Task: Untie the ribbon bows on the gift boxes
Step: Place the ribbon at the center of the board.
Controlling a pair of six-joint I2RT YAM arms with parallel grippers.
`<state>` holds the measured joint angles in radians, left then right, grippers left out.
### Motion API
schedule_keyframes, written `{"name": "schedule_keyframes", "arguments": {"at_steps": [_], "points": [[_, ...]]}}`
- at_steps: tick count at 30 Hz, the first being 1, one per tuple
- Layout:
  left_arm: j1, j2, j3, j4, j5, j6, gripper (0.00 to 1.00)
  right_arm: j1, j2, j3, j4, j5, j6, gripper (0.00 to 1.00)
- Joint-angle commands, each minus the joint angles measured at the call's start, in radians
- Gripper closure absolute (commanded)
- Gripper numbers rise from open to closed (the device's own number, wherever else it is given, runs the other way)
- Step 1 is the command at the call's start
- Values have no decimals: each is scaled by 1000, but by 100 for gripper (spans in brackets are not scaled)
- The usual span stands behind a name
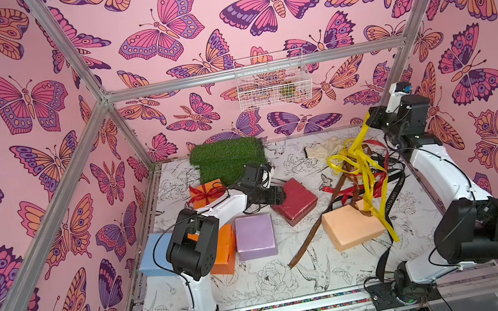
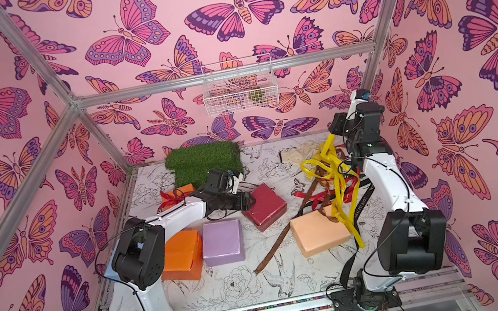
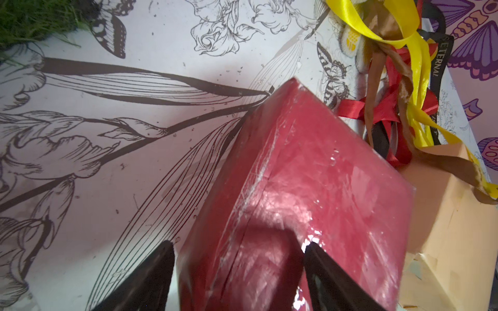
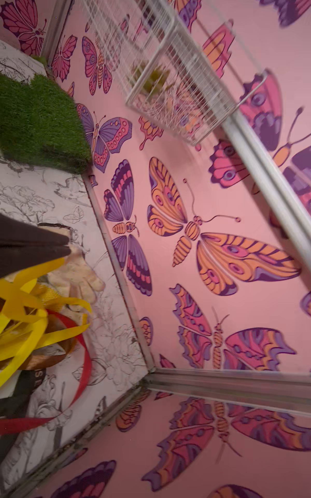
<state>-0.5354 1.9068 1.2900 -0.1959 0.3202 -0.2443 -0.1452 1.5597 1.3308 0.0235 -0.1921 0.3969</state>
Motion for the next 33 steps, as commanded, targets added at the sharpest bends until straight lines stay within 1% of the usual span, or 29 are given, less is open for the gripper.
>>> {"name": "schedule_keyframes", "arguments": {"at_steps": [1, 4, 5, 6, 8, 10, 11, 12, 15, 17, 19, 20, 22, 24, 29, 33], "points": [[-3, -56, 7, -35, -6, 11, 21, 4, 93, 34, -86, -15, 18, 100], [-3, -73, 12, -52, -16, 18, 22, 3, 188, 112, -240, -27, 22, 100], [-3, -76, 13, -55, -18, 19, 21, 4, 208, 129, -275, -29, 27, 98], [-3, -81, 15, -58, -20, 21, 22, 3, 227, 141, -305, -30, 34, 93], [-3, -89, 21, -70, -22, 25, 21, 4, 253, 143, -337, -41, 47, 76], [-3, -97, 34, -93, -28, 34, 21, 5, 265, 137, -366, -44, 47, 56], [-3, -102, 40, -107, -33, 36, 21, 6, 264, 133, -377, -36, 43, 49], [-3, -107, 49, -128, -44, 40, 21, 9, 259, 126, -390, -26, 35, 44], [0, -121, 82, -199, -96, 32, 21, 40, 227, 123, -444, 22, -16, 35], [9, -132, 91, -229, -111, 10, 20, 86, 210, 137, -496, 48, -62, 32], [17, -148, 83, -242, -108, -18, 20, 146, 196, 144, -538, 22, -105, 30], [21, -154, 75, -246, -99, -34, 20, 176, 191, 141, -545, -24, -121, 30], [22, -164, 58, -250, -78, -66, 21, 223, 200, 128, -539, -170, -135, 30], [19, -173, 36, -250, -45, -100, 22, 269, 214, 109, -524, -255, -127, 32], [-10, -208, -28, -236, -59, -149, 23, 349, 252, 71, -476, -338, -115, 35], [-29, -206, -82, -159, -43, -214, 25, 389, 283, 64, -474, -354, -94, 39]]}}
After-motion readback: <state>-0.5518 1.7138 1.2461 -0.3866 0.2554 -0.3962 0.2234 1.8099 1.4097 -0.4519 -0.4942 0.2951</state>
